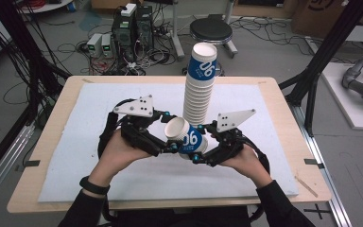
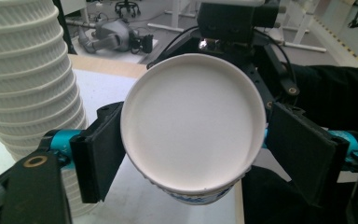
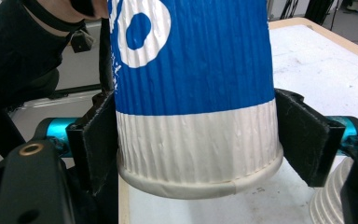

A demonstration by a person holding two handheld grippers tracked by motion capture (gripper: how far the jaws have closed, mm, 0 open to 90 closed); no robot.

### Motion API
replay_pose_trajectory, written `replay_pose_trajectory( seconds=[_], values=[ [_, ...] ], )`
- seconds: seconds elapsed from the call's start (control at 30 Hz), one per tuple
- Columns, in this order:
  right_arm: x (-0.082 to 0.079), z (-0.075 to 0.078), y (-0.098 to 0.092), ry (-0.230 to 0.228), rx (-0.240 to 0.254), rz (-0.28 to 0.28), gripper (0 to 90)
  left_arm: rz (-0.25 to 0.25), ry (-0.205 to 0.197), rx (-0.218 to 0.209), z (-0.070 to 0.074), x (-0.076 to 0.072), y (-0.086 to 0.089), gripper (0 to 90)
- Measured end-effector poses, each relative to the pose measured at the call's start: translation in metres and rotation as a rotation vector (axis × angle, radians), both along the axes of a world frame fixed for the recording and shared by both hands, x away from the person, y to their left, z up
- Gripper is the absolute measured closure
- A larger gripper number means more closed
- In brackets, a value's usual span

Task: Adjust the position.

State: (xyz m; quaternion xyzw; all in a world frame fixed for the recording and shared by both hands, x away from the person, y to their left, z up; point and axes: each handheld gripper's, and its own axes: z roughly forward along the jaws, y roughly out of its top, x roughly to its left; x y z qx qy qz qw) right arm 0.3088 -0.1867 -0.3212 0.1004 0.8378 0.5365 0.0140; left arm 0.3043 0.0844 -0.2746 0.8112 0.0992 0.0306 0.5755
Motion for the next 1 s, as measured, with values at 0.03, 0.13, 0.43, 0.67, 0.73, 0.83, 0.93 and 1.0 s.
replay_pose_trajectory(
  seconds=[0.03,0.13,0.43,0.67,0.73,0.83,0.93,1.0],
  values=[
    [0.0,0.0,0.0,0.0,0.0,0.0,20.6,0.0,0.003,0.003,0.0,0.0,0.0,22.1],
    [0.0,0.001,0.0,-0.005,-0.003,0.005,20.7,-0.011,0.003,0.001,-0.001,0.001,0.001,27.9],
    [0.001,0.003,-0.002,-0.011,0.024,-0.006,16.9,-0.021,0.01,-0.061,-0.001,0.004,0.005,28.8],
    [0.001,0.008,-0.009,-0.001,0.106,-0.037,15.8,-0.008,0.018,-0.166,-0.004,0.006,0.009,29.1],
    [0.001,0.009,-0.01,0.011,0.128,-0.046,14.2,0.003,0.011,-0.197,-0.003,0.005,0.01,29.2],
    [0.001,0.009,-0.012,0.018,0.153,-0.053,14.1,0.011,0.008,-0.253,-0.002,0.005,0.014,29.3],
    [0.0,0.009,-0.011,0.023,0.185,-0.063,14.0,0.003,0.012,-0.27,-0.002,0.005,0.014,29.3],
    [-0.001,0.009,-0.01,0.018,0.19,-0.068,14.0,0.004,0.005,-0.277,-0.003,0.004,0.013,29.3]
  ],
)
